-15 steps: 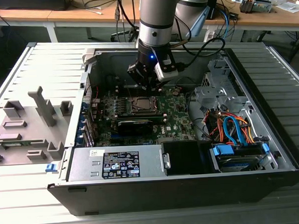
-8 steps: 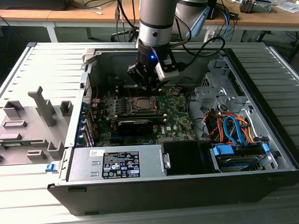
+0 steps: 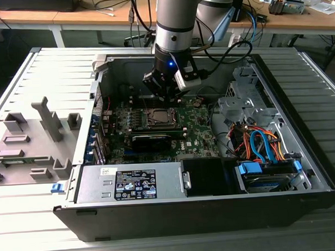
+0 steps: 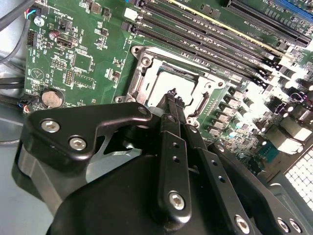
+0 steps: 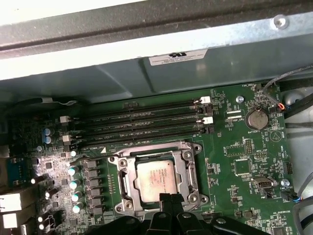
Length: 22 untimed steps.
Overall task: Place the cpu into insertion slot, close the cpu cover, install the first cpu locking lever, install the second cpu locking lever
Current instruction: 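Install the first cpu locking lever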
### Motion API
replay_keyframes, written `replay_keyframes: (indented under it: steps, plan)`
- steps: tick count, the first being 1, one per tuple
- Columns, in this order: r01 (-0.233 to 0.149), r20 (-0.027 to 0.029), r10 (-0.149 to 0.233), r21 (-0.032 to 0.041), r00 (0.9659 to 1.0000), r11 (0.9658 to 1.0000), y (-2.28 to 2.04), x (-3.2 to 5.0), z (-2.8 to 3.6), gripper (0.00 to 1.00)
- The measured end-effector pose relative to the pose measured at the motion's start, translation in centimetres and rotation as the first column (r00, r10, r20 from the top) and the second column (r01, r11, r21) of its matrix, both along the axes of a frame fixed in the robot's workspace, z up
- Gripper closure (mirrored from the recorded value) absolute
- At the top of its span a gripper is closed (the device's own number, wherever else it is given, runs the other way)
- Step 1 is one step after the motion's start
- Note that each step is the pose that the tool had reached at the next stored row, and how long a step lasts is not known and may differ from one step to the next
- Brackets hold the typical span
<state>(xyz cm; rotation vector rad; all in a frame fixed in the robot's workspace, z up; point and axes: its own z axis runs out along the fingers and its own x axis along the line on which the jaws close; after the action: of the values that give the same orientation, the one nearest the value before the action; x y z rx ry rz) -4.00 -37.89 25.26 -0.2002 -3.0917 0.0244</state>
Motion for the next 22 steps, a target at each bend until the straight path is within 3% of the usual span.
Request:
replay_keyframes:
  steps: [22]
  plan:
    - [-0.060,0.0000,0.060,-0.0001,0.9982,0.9982,0.00,0.00,-0.02,0.89]
